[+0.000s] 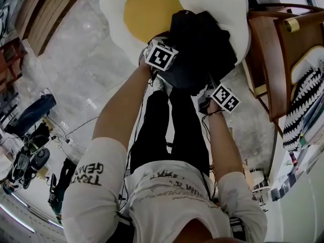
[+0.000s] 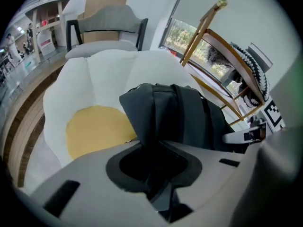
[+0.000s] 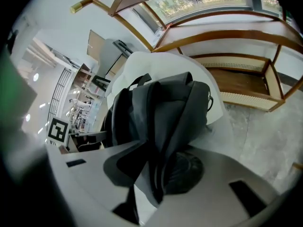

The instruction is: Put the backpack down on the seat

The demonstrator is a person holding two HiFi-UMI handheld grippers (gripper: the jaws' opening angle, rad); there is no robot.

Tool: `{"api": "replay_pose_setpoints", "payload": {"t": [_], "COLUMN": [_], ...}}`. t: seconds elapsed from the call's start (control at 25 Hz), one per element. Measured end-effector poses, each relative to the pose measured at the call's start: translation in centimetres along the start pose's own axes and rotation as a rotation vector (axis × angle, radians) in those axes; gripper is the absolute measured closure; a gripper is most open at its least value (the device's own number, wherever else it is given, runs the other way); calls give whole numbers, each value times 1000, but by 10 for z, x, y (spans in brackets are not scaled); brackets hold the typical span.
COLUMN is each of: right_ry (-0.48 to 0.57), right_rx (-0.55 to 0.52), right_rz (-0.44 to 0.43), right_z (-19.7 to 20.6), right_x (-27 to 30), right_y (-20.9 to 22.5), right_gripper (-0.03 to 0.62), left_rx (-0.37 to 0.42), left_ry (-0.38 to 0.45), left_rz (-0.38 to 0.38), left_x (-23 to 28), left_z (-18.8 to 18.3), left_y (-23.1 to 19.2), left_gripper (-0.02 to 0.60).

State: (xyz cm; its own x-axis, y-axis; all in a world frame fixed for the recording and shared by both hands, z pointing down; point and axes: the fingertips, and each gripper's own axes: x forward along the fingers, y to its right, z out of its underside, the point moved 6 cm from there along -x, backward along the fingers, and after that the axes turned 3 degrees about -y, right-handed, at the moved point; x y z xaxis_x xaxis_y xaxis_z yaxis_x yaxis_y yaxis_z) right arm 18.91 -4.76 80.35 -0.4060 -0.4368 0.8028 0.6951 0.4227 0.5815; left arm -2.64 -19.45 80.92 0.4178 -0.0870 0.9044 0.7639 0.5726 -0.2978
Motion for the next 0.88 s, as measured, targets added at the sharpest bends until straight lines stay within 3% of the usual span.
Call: {"api": "replay_pose_setpoints", "payload": {"t": [0.12, 0.2, 0.24, 0.36, 0.48, 0.56, 0.6, 0.68, 0.88], "right_ry": [-34, -48, -43, -3, 5, 5, 13, 41, 102], "right_rx": [-69, -148, -190, -298, -391, -454, -481, -526, -610], "right_rz": [0, 31, 53, 108, 124, 105, 99, 108, 123], "right_z": [6, 8, 7, 0, -7, -8, -9, -12, -24], "right_x": [5, 9, 9, 1, -9, -19, -26, -42, -75], "right_y": [-2, -5, -7, -21, -46, -67, -78, -97, -146], "right_gripper": [462, 321, 308, 281, 283, 286, 319, 516, 556], "left_rx": [-32, -74, -109, -184, -174, -166, -161, -148, -133], "left_ry": [52, 85, 91, 115, 134, 148, 161, 198, 298], "left_rz": [0, 23, 27, -21, -60, -68, -82, -126, -154], "left_x": [1, -1, -2, -17, -43, -66, -81, -112, -178], "left_z": [5, 8, 11, 17, 20, 21, 20, 17, -5], "left_y": [-8, -11, -14, -22, -21, -13, -9, -2, 17], "left_gripper": [473, 300, 249, 239, 239, 273, 339, 500, 558]}}
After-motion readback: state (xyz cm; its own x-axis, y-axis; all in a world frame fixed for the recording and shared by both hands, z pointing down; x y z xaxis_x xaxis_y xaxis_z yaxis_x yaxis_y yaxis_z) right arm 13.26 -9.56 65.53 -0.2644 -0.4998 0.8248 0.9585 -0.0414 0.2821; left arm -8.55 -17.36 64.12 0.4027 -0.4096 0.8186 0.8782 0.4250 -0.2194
